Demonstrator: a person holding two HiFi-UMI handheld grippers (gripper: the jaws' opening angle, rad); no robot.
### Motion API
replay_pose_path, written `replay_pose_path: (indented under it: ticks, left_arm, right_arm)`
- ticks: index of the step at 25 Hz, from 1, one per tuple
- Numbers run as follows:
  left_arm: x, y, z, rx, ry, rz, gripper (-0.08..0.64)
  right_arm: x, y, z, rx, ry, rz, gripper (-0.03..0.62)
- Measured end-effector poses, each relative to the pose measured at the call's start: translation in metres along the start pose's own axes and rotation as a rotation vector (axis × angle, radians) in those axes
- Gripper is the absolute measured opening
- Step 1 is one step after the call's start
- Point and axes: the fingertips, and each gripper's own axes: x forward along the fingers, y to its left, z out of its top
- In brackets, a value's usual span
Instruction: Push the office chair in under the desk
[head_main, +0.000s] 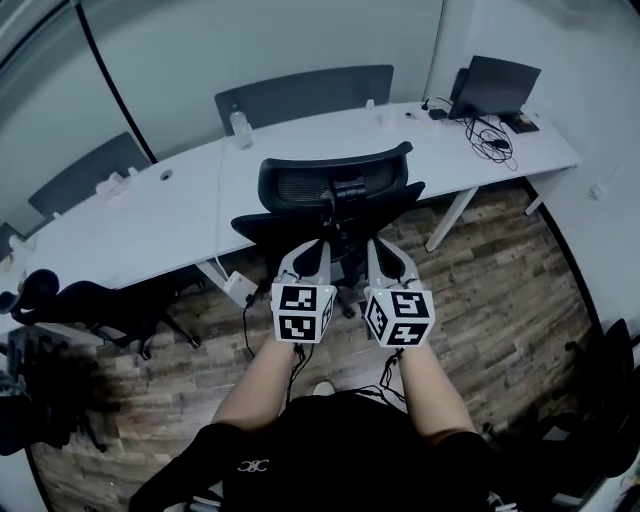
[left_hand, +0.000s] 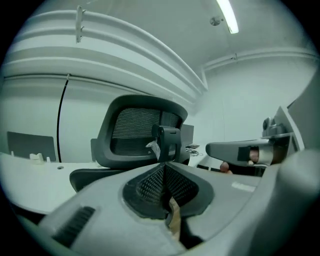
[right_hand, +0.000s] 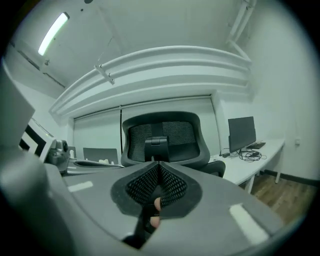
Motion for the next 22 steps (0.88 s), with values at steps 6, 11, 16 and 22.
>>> replay_pose_path:
  ticks: [6, 11, 16, 22]
  left_arm:
    - [-0.047, -0.007, -0.004, -0.062, 0.003, 0.051, 0.009]
    - [-0.067, -0.025, -0.011, -0.044, 0.004, 0.076, 0.009]
    - [-0.077, -0.04, -0.014, -0.074, 0.006, 0.084, 0.009]
    - [-0.088, -0.052, -0.014, -0.06, 0.01, 0.099, 0.009]
  right_arm:
    - [-0.046, 0.012, 0.009, -0.086, -0.029, 0.03, 0.006]
    - [-0.068, -0.007, -0.006, -0.044, -0.004, 0.012, 0.006]
    - [-0.083, -0.01, -0.008, -0.052, -0.012, 0.016, 0.006]
    - [-0.097, 0.001, -0.008, -0.051, -0.011, 0.061, 0.008]
